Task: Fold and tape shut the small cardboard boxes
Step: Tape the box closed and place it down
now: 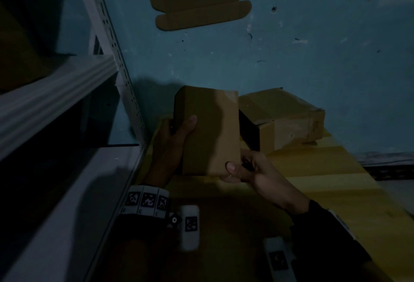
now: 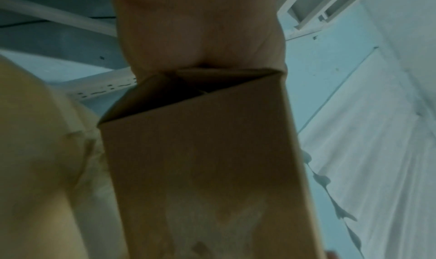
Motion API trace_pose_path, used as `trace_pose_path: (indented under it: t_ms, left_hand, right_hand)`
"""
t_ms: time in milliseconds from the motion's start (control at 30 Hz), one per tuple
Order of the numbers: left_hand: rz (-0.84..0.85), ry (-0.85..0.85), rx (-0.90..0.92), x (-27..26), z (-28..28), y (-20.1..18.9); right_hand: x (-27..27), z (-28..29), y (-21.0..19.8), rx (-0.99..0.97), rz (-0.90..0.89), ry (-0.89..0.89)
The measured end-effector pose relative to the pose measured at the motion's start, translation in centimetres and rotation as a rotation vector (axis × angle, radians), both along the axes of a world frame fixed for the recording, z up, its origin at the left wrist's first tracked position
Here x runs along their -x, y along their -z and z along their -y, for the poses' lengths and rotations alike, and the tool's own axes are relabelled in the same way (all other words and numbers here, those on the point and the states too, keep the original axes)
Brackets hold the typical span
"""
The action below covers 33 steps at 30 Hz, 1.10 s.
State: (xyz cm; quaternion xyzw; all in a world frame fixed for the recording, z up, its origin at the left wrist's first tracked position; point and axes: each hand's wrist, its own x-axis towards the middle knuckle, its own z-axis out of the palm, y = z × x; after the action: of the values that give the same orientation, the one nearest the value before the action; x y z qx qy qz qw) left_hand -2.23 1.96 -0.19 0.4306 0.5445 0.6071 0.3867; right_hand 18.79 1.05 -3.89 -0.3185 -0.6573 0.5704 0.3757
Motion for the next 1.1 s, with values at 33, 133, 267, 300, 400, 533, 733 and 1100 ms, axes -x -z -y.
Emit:
trace_pose_path:
  t_ms: [33,133,267,300,400,533,733,1100]
  left_hand:
    - [0.011,0.003,0.008,0.0,0.0,0.1]
    - [0.042,0.019,0.02,0.1,0.1,0.3]
    - [0.049,0.042,0.037,0.1,0.3,0.3]
    - [0.05,0.045,0.037,0.2,0.3,0.3]
    - [0.064,0.05,0.025,0.2,0.4,0.1]
    - [0.048,0.05,-0.003,0.4,0.4,-0.2]
    - [0.056,0.043,-0.016,0.4,0.4,-0.1]
    - [-0.031,-0.023,-0.121,-0.1,0.5,0.1]
  right_hand:
    - [-0.1,0.0,0.0,-0.008,0.02,-0.005]
    - [-0.3,0.0,0.2,-0.021,0.075,-0.012]
    - [-0.7,0.3,-0.1,-0.024,0.11,-0.06]
    - [-0.8,0.3,-0.2,-0.029,0.121,-0.071]
    - [-1.1,0.3,-0.6,-0.022,0.112,-0.076]
    - [-1.3,0.2,-0.9,0.024,0.031,-0.09]
    - [-0.6,-0.7,-0.9,0.201,-0.042,-0.055]
    - [0.4,-0.6,-2.0,0.335,0.132,0.187]
